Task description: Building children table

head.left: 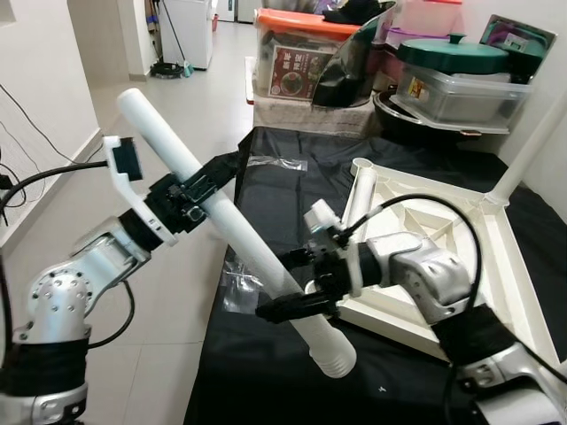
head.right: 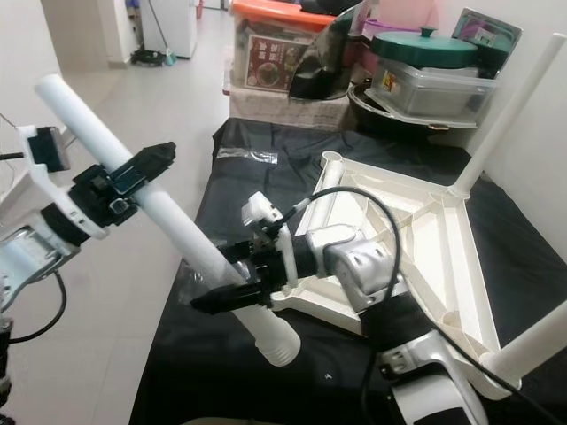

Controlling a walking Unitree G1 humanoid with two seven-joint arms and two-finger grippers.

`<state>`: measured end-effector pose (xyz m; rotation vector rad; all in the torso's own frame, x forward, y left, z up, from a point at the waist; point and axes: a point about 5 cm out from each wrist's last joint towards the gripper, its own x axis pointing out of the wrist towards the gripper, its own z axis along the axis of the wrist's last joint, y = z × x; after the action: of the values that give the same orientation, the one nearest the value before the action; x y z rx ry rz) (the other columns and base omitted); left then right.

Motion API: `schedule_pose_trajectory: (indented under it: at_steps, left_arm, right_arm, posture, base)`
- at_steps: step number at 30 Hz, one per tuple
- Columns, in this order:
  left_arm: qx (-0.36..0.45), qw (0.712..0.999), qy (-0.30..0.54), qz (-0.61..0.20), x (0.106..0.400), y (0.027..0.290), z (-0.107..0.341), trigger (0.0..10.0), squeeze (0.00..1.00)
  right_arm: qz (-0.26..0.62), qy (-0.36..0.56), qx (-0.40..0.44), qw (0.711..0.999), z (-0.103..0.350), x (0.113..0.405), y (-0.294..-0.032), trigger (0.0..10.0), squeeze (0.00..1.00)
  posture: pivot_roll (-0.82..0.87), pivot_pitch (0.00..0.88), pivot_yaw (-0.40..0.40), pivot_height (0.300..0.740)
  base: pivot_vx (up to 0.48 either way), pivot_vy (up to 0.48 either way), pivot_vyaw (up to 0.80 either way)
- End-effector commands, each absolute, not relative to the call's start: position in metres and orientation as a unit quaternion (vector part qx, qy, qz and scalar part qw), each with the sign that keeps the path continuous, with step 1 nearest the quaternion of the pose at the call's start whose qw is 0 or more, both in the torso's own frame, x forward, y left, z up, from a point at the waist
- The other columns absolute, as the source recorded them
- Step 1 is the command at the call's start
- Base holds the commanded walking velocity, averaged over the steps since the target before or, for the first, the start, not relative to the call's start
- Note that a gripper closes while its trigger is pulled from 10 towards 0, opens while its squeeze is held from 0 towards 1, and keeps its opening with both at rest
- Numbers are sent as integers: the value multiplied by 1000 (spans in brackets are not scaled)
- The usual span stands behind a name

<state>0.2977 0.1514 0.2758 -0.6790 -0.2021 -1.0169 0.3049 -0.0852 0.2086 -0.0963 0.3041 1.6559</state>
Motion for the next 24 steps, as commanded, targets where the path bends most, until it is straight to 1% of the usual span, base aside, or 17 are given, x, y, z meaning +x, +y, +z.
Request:
schedule_pose_trajectory:
  at_steps: [1, 4, 10, 14, 16, 22, 24]
  left_arm:
    - [-315, 805, -104, -492, 300, 144, 281, 10000, 0]
    - [-315, 804, -105, -494, 301, 143, 282, 10000, 0]
    - [-314, 802, -108, -496, 305, 141, 283, 10000, 0]
    - [-310, 802, -112, -498, 309, 140, 285, 10000, 0]
    - [-310, 802, -112, -498, 309, 140, 285, 10000, 0]
    - [-310, 801, -119, -498, 313, 140, 287, 10000, 0]
    - [-310, 801, -119, -498, 313, 140, 287, 10000, 0]
  right_arm:
    - [741, 154, -59, 651, 202, 299, -81, 10000, 0]
    - [741, 166, -65, 648, 199, 298, -78, 10000, 0]
    - [730, 189, -81, 652, 196, 300, -73, 10000, 0]
    - [715, 227, -102, 654, 189, 303, -71, 10000, 0]
    - [715, 227, -102, 654, 189, 303, -71, 10000, 0]
    - [690, 255, -124, 666, 182, 308, -67, 10000, 0]
    - [690, 255, -124, 666, 182, 308, -67, 10000, 0]
  posture:
    - [67, 3, -90, 740]
    - [67, 2, -89, 740]
    - [64, 5, -88, 740]
    - [64, 8, -90, 740]
    - [64, 8, -90, 740]
    - [65, 13, -88, 740]
    - [65, 13, -88, 740]
  base:
    - [0, 0, 0]
    - [0, 0, 0]
    - [0, 0, 0]
    - [0, 0, 0]
    - [0, 0, 0]
    - [0, 0, 0]
    - [0, 0, 0]
